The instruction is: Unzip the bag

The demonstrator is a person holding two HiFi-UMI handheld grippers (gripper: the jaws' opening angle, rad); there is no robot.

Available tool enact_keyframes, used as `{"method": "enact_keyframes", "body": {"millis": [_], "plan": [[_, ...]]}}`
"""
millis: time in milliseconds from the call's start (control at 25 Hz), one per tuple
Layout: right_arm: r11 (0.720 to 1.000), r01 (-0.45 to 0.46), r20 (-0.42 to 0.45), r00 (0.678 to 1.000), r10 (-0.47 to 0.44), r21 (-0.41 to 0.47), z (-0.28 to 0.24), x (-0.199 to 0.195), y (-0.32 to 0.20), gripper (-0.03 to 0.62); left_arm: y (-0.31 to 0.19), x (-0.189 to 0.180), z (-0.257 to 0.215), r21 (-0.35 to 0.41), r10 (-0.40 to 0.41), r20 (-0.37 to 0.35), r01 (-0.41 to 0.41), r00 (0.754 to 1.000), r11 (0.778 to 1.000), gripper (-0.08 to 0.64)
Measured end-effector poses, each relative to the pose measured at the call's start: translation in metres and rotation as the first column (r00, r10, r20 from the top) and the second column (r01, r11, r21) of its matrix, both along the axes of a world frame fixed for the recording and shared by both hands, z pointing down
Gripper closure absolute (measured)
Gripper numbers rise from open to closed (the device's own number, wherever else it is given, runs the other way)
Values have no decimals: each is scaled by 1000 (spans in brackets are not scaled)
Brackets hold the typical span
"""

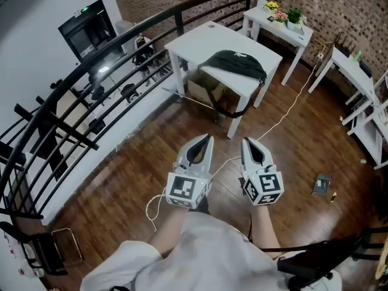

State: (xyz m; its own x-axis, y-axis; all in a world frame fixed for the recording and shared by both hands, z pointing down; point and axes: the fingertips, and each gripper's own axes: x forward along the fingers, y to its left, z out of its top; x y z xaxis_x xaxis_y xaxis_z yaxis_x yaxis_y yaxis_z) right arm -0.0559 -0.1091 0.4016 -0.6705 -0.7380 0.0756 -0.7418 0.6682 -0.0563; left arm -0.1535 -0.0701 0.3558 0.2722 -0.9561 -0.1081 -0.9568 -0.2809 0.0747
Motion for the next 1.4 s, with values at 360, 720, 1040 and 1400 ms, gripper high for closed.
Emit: {"method": "enact_keyframes", "body": {"millis": [360, 720, 1040, 1400], "plan": [[998, 1, -63, 998, 3, 56, -21, -89, -154, 601, -174, -77, -12, 8, 41, -18, -41, 999, 999, 543], [981, -196, -76, 978, 195, 1, 9, 16, -283, 601, -298, -20, 35, -94, 113, -6, -113, 994, 989, 543], [976, -212, -87, 974, 208, -40, 39, 92, -417, 601, -432, 56, 67, -169, 157, 48, -147, 986, 975, 543], [951, -228, -199, 962, 187, -208, 141, 154, -502, 601, -510, 102, 141, -355, 156, 51, -129, 986, 926, 543]]}}
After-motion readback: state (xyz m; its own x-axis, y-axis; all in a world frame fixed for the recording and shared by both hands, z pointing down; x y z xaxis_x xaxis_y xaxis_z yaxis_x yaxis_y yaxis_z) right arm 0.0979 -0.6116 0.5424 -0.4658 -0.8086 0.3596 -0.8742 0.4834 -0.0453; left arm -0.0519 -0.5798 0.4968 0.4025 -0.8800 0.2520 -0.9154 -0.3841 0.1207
